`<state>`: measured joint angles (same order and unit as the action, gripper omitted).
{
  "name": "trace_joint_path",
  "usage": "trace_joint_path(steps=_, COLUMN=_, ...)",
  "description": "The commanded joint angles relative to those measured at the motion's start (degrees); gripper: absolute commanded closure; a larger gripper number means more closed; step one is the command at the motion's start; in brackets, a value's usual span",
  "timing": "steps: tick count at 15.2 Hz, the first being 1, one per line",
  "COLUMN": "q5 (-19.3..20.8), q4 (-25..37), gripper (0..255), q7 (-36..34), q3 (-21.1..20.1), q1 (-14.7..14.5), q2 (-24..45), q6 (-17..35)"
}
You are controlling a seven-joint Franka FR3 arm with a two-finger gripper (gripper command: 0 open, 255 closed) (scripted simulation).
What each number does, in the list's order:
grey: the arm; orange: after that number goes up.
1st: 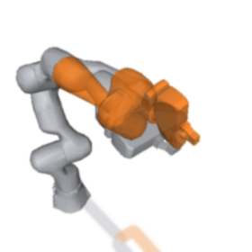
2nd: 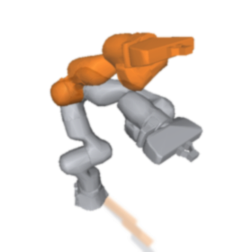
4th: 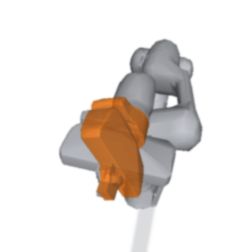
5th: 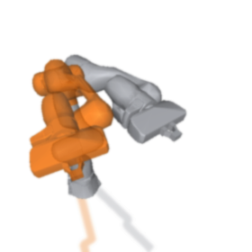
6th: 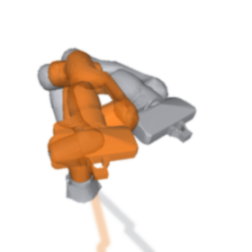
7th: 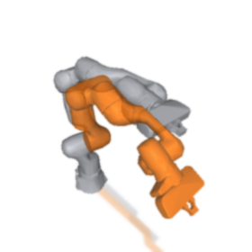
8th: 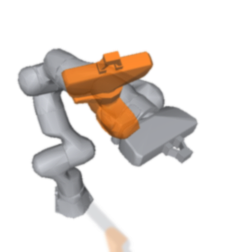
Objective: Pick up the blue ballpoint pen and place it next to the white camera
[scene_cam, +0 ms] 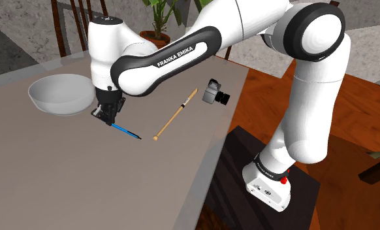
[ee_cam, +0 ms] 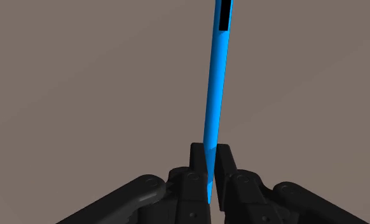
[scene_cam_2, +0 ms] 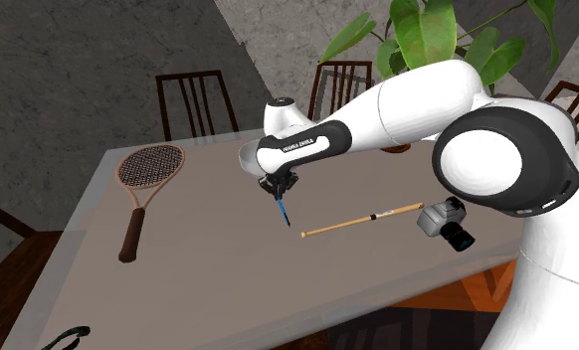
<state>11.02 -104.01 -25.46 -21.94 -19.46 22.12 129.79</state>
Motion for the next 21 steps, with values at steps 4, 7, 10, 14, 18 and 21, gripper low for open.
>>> trace_joint_path(steps=4, q5=-1.00, q4=1.38, gripper=255, q7=0.64, q3=-0.47, q1=0.30, q2=-1.77, q6=-3.02)
trace_joint_path(steps=7, q5=-1.55, q4=2.45, gripper=255, q7=1.01, q3=-0.71, q1=0.44, q2=-2.72, q6=-4.97)
trace_joint_path(steps=10, q5=-2.05, q4=3.64, gripper=255, q7=1.35, q3=-0.91, q1=0.56, q2=-3.59, q6=-6.95)
trace_joint_path(steps=14, q5=-2.64, q4=5.43, gripper=255, q7=1.76, q3=-1.14, q1=0.66, q2=-4.59, q6=-9.65)
trace_joint_path(steps=18, q5=-3.13, q4=7.44, gripper=255, q7=2.10, q3=-1.33, q1=0.72, q2=-5.42, q6=-12.42)
trace_joint_path(steps=21, q5=-3.43, q4=9.12, gripper=255, q7=2.32, q3=-1.44, q1=0.72, q2=-5.91, q6=-14.54)
